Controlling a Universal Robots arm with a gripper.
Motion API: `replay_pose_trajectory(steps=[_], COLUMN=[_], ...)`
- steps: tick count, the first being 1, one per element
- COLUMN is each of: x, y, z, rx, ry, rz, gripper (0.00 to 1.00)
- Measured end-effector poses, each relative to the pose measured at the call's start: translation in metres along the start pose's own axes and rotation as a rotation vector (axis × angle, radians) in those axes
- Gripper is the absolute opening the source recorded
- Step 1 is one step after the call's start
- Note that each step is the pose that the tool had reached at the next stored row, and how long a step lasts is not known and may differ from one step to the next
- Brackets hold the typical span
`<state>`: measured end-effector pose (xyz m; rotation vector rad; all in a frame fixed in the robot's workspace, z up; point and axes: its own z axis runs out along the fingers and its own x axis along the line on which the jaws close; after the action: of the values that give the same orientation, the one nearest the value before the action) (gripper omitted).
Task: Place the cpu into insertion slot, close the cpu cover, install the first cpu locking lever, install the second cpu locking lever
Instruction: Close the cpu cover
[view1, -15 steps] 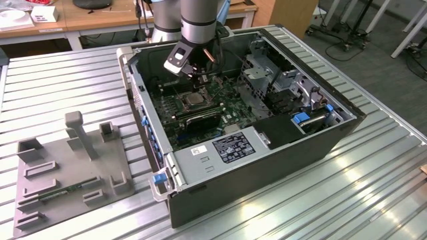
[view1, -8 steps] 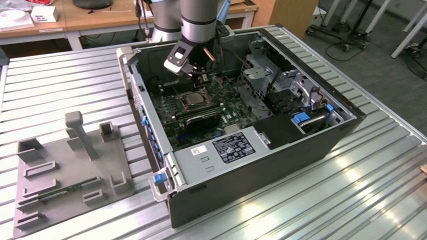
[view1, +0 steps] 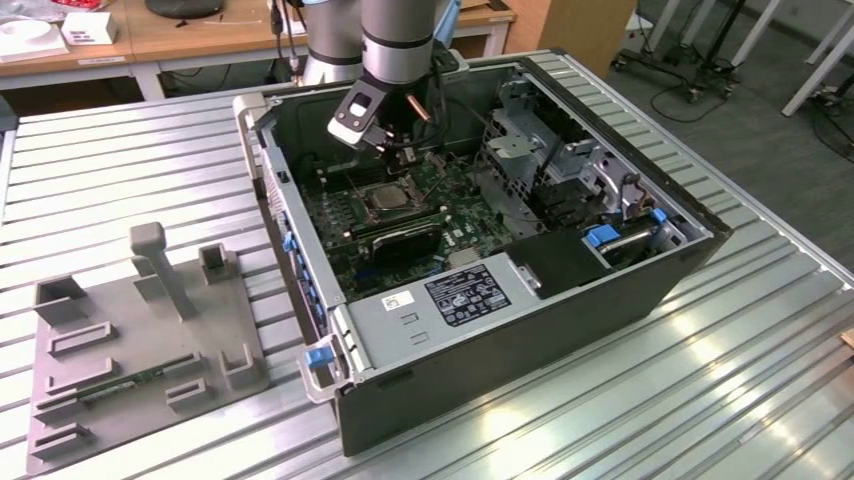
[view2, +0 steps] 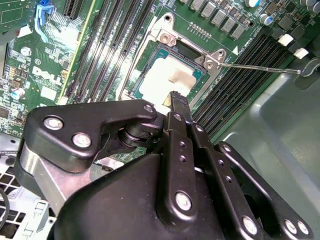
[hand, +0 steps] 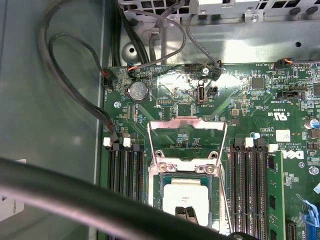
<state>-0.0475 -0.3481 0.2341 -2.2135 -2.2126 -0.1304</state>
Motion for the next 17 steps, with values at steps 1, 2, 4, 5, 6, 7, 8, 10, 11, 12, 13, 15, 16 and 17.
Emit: replay_pose_trajectory(steps=[1,2,4,5,6,7,8,10,11,12,13,15,16,17], x=[0.0,0.0,0.0,0.0,0.0001,0.0001,0.0002,0.0003,0.0003,0.0004,0.0004,0.0005,0.0006,0.0006], y=[0.0,0.0,0.0,0.0,0.0001,0.0001,0.0002,0.0002,0.0002,0.0003,0.0003,0.0004,0.0005,0.0005], z=[0.0,-0.0001,-0.0009,-0.0013,-0.0018,-0.0024,-0.003,-0.0042,-0.0049,-0.0056,-0.0063,-0.008,-0.0088,-0.0096], rx=[0.0,0.0,0.0003,0.0001,0.0001,0.0001,0.0,0.0,0.0,0.0,0.0,0.0,0.0,0.0], ry=[-0.0001,0.0,-0.0005,-0.0003,-0.0001,-0.0001,-0.0001,-0.0001,0.0,0.0,0.0,-0.0001,0.0,-0.0001], rz=[0.0,0.0,0.0,0.0,0.0,0.0,0.0,0.0,0.0,0.0,0.0,0.0,0.0,0.0], gripper=[0.1,0.1,0.1,0.1,0.1,0.1,0.1,0.1,0.1,0.1,0.1,0.1,0.1,0.1])
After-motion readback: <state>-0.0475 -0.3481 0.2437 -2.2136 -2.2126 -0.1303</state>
